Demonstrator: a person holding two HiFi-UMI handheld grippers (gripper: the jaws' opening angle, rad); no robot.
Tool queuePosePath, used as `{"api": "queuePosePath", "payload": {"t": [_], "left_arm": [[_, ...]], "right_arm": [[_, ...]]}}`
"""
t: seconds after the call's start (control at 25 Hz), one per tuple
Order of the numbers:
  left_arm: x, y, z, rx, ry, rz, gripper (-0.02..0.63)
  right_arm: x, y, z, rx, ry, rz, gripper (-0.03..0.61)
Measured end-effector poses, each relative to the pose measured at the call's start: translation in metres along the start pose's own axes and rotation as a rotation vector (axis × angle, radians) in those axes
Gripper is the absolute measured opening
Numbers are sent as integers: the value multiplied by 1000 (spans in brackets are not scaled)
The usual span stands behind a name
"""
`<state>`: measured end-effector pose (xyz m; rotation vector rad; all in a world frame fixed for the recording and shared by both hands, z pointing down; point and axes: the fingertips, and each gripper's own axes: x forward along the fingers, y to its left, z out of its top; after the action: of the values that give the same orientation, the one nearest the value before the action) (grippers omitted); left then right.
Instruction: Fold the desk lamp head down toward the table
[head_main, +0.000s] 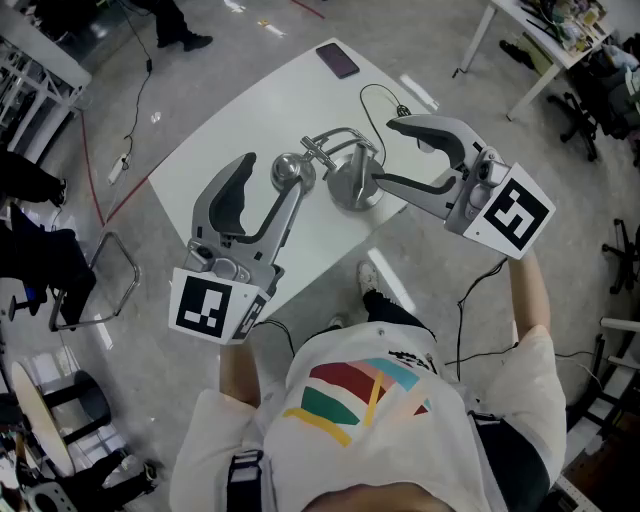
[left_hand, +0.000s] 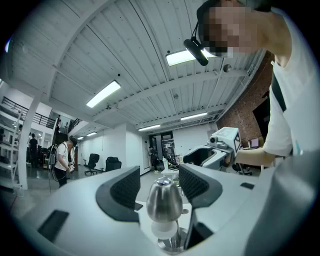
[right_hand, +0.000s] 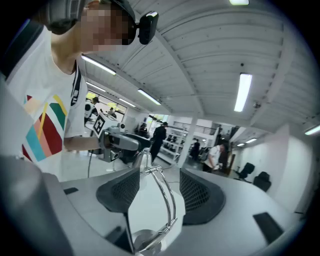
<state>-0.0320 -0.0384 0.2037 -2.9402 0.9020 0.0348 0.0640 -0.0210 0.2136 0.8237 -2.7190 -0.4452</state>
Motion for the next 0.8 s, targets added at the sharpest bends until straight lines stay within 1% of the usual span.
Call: {"api": "queuePosePath", "payload": {"t": [0.08,0.16,0.24,0.32,0.36,0.48,0.52,0.6,0.64,0.68,0.8], "left_arm": [[15,3,7,2,-23,-37,285],[24,4,10,0,-26,-57,285],[28,3,10,10,-10,-51,284],[30,4,8,44,13,-41,282],[31,4,7,67,27,-47,282],[31,1,-1,132,79,-105,239],[32,-2,-4,143,101,-129,224],[33,-5,-7,133,133,-175,197],[34,-6,-7,118,139,-191,184],[34,-6,-6,103,139,-203,184],[34,-5,-5,80,136,-227,183]], "right_arm": [[12,-10,-15,-13,86,143,236],[22,-15,-26,-27,151,301,236],[31,-17,-28,-15,173,452,235],[40,-22,-29,0,195,557,235],[45,-25,-31,-4,217,593,235],[63,-26,-39,-30,282,688,235],[66,-24,-41,-34,299,717,235],[70,-21,-43,-41,321,756,234],[71,-20,-42,-45,327,765,233],[72,-19,-42,-48,329,774,232],[70,-13,-43,-39,332,806,170]]}}
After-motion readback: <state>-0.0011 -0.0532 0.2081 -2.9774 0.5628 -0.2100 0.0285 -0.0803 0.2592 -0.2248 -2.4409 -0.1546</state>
